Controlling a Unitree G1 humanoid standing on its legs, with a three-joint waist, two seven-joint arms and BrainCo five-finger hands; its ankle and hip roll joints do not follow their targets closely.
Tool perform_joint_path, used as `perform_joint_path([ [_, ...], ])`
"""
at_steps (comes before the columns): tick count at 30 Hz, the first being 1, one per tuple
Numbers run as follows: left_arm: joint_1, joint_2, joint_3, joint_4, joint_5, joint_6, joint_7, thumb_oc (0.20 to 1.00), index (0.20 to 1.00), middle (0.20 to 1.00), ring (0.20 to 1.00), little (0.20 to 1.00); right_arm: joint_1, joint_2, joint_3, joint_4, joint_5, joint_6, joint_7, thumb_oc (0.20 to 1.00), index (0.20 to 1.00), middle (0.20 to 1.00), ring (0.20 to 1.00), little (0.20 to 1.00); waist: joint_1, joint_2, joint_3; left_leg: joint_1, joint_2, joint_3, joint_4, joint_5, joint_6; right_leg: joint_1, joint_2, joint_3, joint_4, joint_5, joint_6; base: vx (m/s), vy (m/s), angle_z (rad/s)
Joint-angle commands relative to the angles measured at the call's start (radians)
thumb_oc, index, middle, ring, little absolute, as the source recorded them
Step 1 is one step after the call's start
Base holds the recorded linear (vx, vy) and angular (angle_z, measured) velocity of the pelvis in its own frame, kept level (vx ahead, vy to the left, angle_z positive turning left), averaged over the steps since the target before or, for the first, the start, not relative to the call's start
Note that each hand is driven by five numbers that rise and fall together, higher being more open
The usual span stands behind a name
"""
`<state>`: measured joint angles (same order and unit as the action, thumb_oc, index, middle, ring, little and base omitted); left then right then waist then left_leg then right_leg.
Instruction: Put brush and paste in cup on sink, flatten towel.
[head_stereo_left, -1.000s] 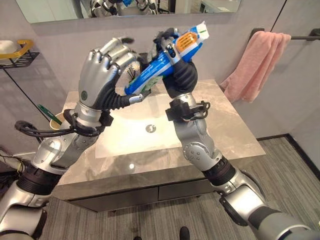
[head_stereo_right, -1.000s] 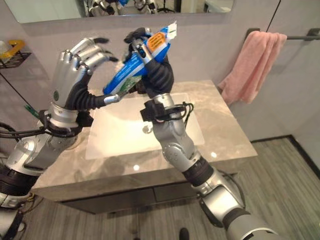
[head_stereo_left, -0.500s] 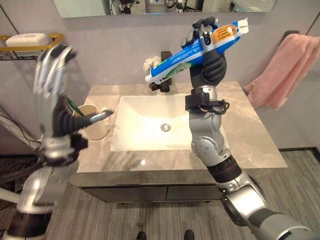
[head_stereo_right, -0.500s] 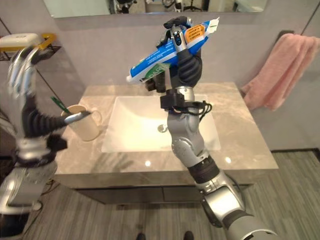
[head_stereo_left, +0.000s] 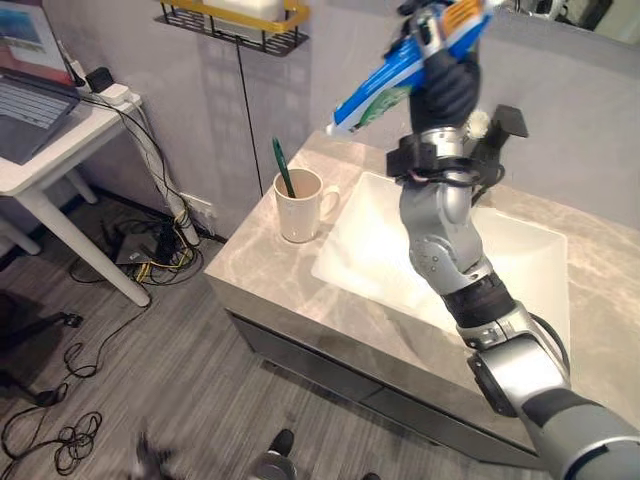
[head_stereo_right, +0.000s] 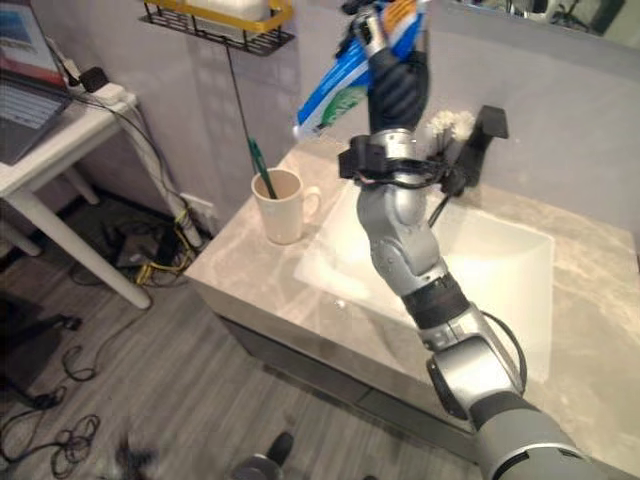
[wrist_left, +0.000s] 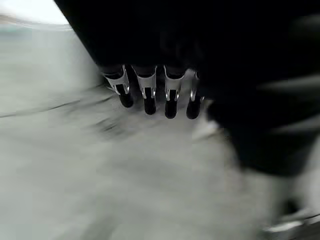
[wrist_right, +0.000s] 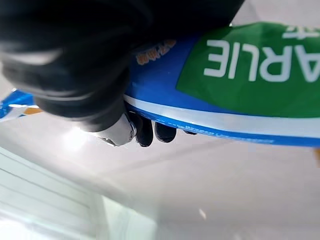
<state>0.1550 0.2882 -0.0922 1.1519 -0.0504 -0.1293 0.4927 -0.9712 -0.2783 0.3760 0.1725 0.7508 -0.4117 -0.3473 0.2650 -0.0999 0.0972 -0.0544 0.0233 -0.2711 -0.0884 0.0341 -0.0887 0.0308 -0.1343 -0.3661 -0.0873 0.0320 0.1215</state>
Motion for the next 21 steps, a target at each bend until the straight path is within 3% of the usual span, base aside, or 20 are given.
perform_joint_path([
  [1,-0.059,0.030,-0.026,-0.006,-0.041,0.015,-0.061,1.000,1.000,1.000,1.000,1.000,-0.096,0.009,-0.005,0.008,-0.036,-0.023,0.014,0.200,0.200,0.200,0.200,0.200,0.003,-0.009,-0.039,-0.045,-0.001,0.067,0.001,0.034,0.012,0.090,-0.077,0.051,0.000,-0.020,0.038,0.03,0.069,0.07],
  [2,-0.048,0.001,-0.033,0.130,0.004,0.055,-0.117,1.000,1.000,1.000,1.000,1.000,-0.091,0.003,0.010,0.032,-0.045,-0.007,0.036,0.200,0.200,0.200,0.200,0.200,0.001,-0.018,-0.039,-0.050,0.000,0.077,0.001,0.030,0.015,0.081,-0.080,0.058,0.000,-0.016,0.042,0.03,0.084,-0.02],
  [5,-0.045,-0.004,-0.019,0.153,-0.004,0.060,-0.145,1.000,1.000,1.000,1.000,1.000,-0.070,-0.003,0.010,0.045,-0.049,0.006,0.045,0.200,0.200,0.200,0.200,0.200,0.003,-0.025,-0.036,-0.056,-0.002,0.081,0.001,0.029,0.018,0.074,-0.082,0.062,0.000,-0.013,0.045,0.01,0.036,-0.06],
  [14,-0.100,0.001,-0.052,0.108,-0.024,0.050,-0.168,1.000,1.000,1.000,1.000,1.000,-0.014,-0.004,0.025,0.039,-0.043,0.031,0.073,0.200,0.200,0.200,0.200,0.200,-0.007,-0.038,-0.025,-0.068,-0.004,0.085,0.001,0.025,0.021,0.056,-0.088,0.070,0.000,-0.003,0.051,0.00,0.011,-0.06],
  [21,-0.145,-0.004,-0.111,0.069,-0.030,0.038,-0.169,1.000,1.000,1.000,1.000,1.000,-0.040,0.054,0.055,0.072,-0.070,0.044,0.057,0.200,0.200,0.200,0.200,0.200,-0.013,-0.053,-0.010,-0.077,-0.003,0.094,0.001,0.024,0.024,0.040,-0.089,0.084,0.000,0.003,0.054,0.00,0.010,-0.03],
])
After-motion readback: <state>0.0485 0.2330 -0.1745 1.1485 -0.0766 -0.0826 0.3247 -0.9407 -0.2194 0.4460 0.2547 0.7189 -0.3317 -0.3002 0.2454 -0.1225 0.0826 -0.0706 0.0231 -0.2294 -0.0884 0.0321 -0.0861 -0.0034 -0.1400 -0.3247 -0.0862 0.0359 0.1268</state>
